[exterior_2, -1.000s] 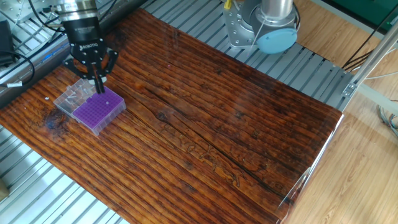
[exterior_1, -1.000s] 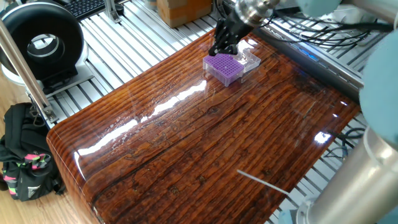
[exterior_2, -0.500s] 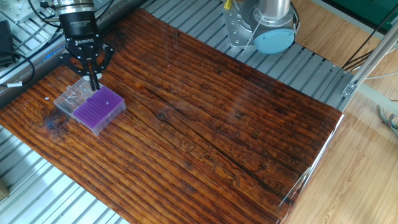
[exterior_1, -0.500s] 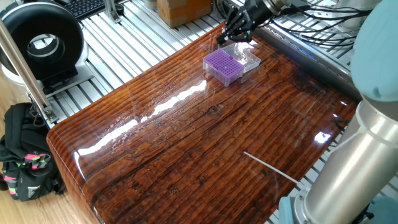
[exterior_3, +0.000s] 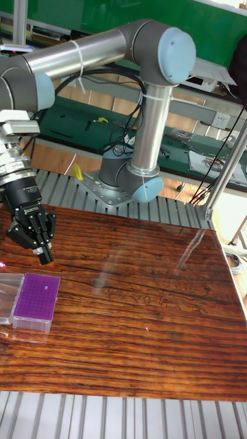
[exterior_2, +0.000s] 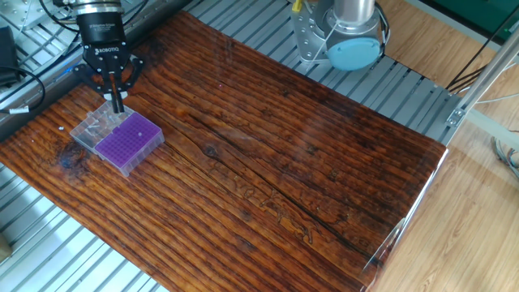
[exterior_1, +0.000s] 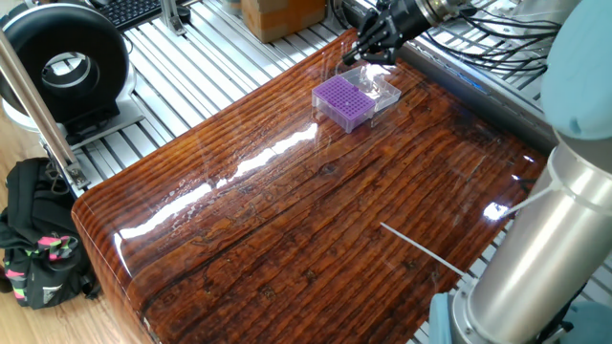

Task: Insert a small pipette tip into the holder for small pipette tips

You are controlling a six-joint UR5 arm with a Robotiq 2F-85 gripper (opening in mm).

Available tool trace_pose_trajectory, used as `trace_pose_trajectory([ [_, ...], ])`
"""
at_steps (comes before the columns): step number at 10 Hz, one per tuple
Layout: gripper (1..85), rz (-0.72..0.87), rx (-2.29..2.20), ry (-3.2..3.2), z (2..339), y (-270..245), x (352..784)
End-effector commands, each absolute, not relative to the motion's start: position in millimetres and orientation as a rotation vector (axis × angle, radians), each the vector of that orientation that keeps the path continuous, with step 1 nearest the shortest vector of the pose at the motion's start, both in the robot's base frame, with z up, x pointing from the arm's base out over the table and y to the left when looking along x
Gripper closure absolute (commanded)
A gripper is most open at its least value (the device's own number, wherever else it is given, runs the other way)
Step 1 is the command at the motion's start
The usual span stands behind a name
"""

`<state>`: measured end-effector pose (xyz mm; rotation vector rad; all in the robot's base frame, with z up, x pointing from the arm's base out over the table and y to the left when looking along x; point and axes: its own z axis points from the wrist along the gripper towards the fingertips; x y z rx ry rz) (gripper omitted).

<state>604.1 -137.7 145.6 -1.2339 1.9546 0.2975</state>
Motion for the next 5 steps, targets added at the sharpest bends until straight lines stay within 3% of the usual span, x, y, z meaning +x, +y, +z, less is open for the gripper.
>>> trace_pose_trajectory([
  [1,84.7,0.316,-1.195,1.887,151.8,-132.3,620.2],
  [5,84.7,0.340,-1.186,1.853,138.4,-125.7,624.9],
])
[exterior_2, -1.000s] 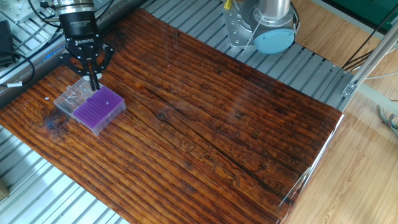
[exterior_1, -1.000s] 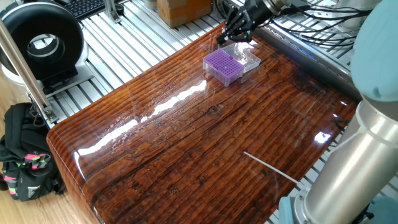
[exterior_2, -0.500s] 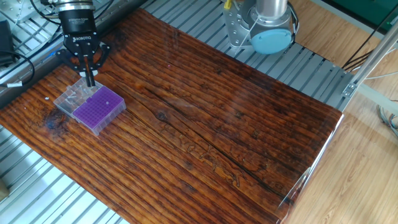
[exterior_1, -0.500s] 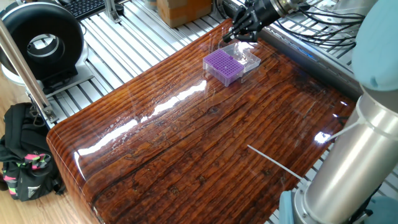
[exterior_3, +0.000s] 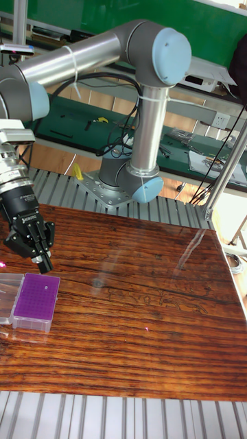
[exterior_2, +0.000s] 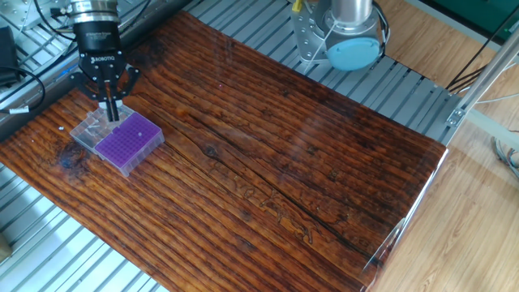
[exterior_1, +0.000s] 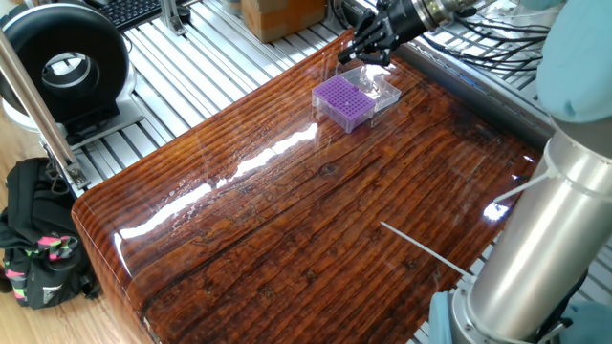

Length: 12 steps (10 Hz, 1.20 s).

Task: Insert a small pipette tip into the holder for small pipette tips

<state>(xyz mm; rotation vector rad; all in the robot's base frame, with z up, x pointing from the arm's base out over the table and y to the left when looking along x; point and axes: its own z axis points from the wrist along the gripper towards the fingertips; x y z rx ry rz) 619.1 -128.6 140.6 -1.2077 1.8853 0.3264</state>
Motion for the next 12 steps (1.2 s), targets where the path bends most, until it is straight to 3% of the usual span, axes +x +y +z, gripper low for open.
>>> trace_pose_trajectory([
  [1,84.7,0.323,-1.195,1.862,133.3,-128.7,624.9],
  [12,84.7,0.324,-1.152,1.877,118.7,-126.9,632.9],
])
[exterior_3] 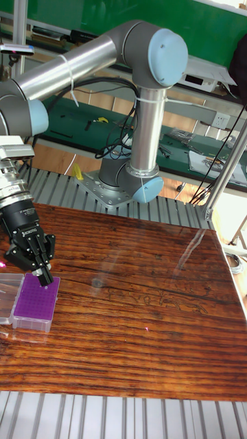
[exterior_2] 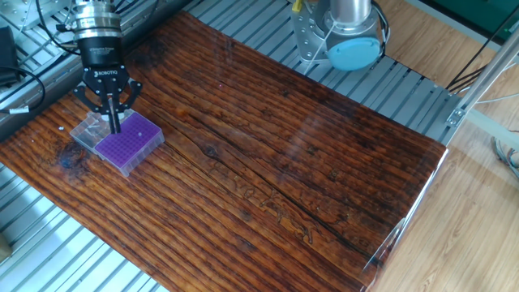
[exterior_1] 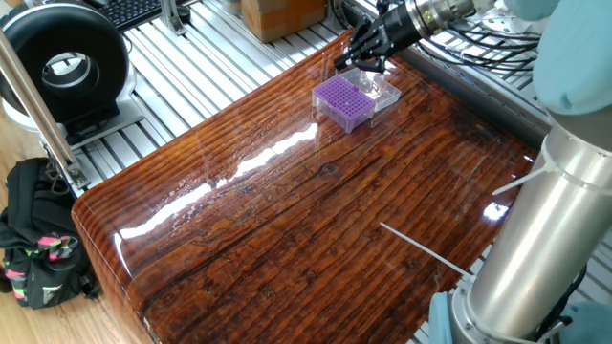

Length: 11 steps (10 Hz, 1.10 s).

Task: Insert a small pipette tip into the holder for small pipette tips

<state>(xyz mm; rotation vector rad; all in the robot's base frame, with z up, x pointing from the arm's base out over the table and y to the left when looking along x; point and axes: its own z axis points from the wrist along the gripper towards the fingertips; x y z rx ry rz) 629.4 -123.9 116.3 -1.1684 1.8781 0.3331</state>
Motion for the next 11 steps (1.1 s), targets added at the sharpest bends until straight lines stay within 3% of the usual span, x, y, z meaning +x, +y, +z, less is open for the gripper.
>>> trace_pose_trajectory([
  [1,84.7,0.322,-1.155,1.876,118.0,-127.2,632.9],
  [8,84.7,0.243,-1.134,2.042,92.5,-155.4,629.5],
  [11,84.7,0.305,-1.089,2.029,102.7,-159.3,613.7],
])
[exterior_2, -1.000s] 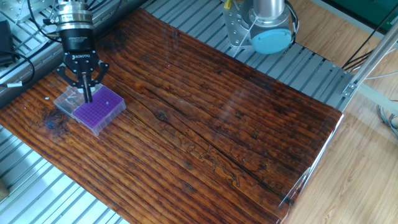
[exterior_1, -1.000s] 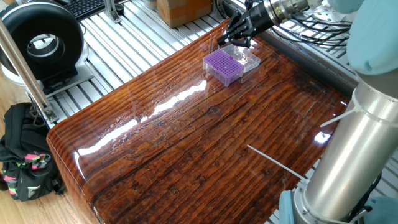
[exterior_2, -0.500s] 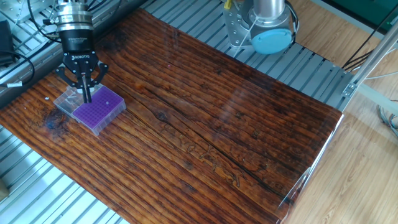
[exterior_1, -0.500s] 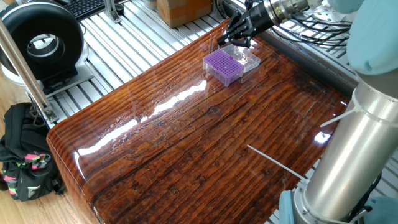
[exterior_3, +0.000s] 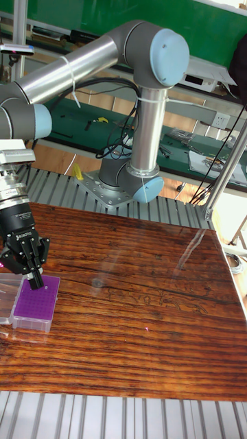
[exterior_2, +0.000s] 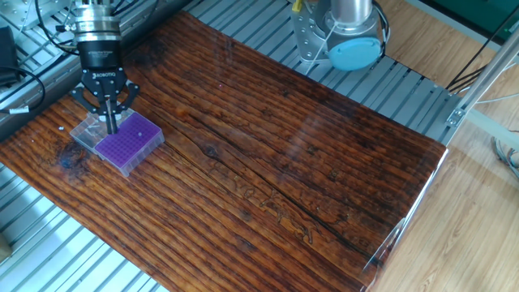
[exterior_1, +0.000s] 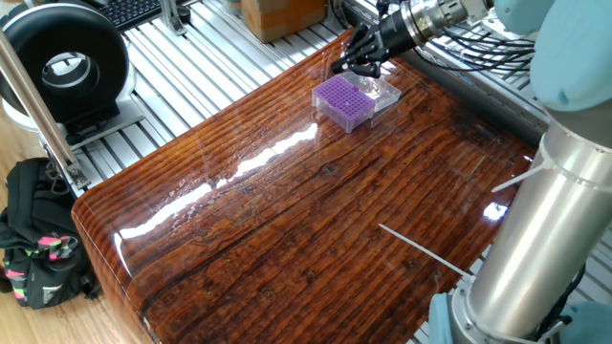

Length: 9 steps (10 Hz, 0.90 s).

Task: Insert a small pipette tip into the holder for small pipette tips

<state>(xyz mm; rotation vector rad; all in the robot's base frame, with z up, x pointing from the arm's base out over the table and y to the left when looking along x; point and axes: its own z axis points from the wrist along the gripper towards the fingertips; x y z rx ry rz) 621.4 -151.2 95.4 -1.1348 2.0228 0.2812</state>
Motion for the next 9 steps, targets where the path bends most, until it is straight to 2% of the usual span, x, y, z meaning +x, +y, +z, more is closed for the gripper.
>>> trace_pose_trajectory([
  [1,84.7,0.338,-1.084,2.009,107.7,-164.0,601.2],
  [5,84.7,0.448,-1.052,1.903,121.3,-159.7,584.5],
  [9,84.7,0.437,-1.028,1.880,130.5,-139.0,603.8],
])
